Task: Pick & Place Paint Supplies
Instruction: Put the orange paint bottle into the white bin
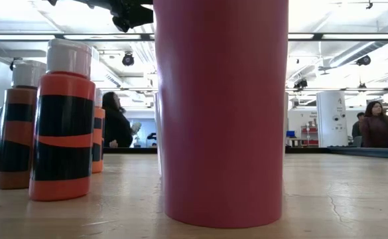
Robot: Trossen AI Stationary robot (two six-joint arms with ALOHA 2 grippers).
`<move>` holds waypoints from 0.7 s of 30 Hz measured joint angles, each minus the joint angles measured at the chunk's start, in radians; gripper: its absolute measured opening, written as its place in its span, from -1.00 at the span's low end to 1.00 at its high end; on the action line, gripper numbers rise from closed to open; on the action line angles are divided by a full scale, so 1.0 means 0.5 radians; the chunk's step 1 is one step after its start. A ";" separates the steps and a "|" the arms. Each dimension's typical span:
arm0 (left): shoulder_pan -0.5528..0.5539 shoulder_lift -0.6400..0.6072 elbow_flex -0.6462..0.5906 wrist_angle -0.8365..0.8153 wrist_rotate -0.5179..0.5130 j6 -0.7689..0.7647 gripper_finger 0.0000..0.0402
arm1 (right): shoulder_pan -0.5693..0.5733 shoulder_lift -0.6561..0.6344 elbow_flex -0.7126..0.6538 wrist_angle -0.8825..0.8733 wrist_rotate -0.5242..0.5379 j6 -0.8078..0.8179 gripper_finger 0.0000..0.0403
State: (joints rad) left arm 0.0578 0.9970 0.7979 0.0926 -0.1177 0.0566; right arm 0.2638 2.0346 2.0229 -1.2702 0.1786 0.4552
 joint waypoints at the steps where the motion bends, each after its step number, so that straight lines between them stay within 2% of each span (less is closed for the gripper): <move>1: 0.000 0.000 0.000 -0.007 0.000 0.000 0.57 | 0.005 -0.032 0.000 0.000 0.033 0.009 -0.21; 13: 0.000 0.000 -0.002 -0.030 0.030 -0.081 0.57 | 0.077 -0.402 -0.093 -0.030 0.067 0.145 -0.58; 15: 0.000 -0.016 0.020 -0.201 0.108 -0.118 0.57 | 0.090 -0.449 -0.109 -0.032 0.068 0.164 -0.63; 18: -0.002 -0.089 0.067 -0.556 0.113 -0.186 0.57 | 0.115 -0.512 -0.150 -0.078 0.076 0.226 -0.70; 21: -0.002 -0.181 0.056 -0.760 0.097 -0.278 0.56 | 0.149 -0.587 -0.243 -0.133 0.132 0.273 -0.77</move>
State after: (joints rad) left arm 0.0570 0.9066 0.8261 -0.2875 -0.0692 -0.0822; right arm 0.3385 1.7413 1.9011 -1.3367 0.2446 0.5915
